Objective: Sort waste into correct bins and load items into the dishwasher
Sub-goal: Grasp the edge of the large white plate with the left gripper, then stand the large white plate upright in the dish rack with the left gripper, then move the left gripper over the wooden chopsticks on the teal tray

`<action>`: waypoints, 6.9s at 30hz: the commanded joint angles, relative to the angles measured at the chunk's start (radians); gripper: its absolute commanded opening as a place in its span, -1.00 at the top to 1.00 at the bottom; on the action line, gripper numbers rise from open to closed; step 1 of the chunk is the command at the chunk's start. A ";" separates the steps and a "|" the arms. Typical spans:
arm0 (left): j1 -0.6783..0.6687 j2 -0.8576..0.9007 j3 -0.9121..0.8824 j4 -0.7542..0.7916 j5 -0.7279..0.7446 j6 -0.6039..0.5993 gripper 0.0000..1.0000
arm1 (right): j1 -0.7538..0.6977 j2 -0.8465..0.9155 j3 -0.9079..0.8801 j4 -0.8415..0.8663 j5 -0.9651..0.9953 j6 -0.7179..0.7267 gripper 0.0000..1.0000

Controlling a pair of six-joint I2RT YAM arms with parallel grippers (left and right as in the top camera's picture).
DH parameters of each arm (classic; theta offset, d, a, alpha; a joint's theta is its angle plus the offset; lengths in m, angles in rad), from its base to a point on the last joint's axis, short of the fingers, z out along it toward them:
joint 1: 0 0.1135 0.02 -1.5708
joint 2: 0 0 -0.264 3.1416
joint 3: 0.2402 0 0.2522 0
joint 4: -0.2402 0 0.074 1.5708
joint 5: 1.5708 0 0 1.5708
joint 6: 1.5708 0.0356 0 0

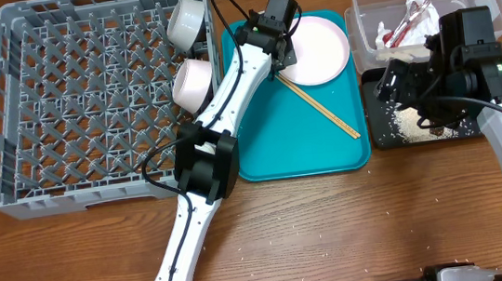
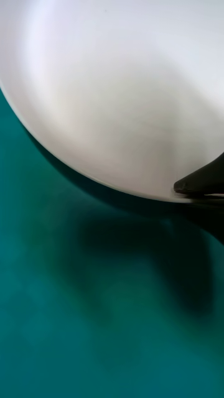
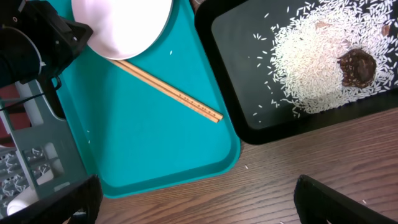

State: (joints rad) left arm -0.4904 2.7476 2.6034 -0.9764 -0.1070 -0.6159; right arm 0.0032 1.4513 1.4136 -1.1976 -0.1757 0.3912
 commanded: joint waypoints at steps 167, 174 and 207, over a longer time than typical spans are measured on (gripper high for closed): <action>-0.045 -0.306 0.017 -0.409 0.048 0.053 -0.87 | 0.003 -0.001 -0.001 0.007 0.011 -0.003 -1.00; -0.047 -0.304 0.017 -0.407 0.050 0.050 -0.96 | 0.003 -0.001 -0.001 0.007 0.011 -0.003 -1.00; -0.142 -0.150 0.017 -0.285 0.028 -0.108 -0.53 | 0.003 -0.001 -0.001 0.007 0.011 -0.003 -1.00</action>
State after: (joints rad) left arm -0.5968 2.5660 2.6202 -1.2797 -0.0490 -0.7071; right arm 0.0036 1.4513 1.4136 -1.1961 -0.1757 0.3916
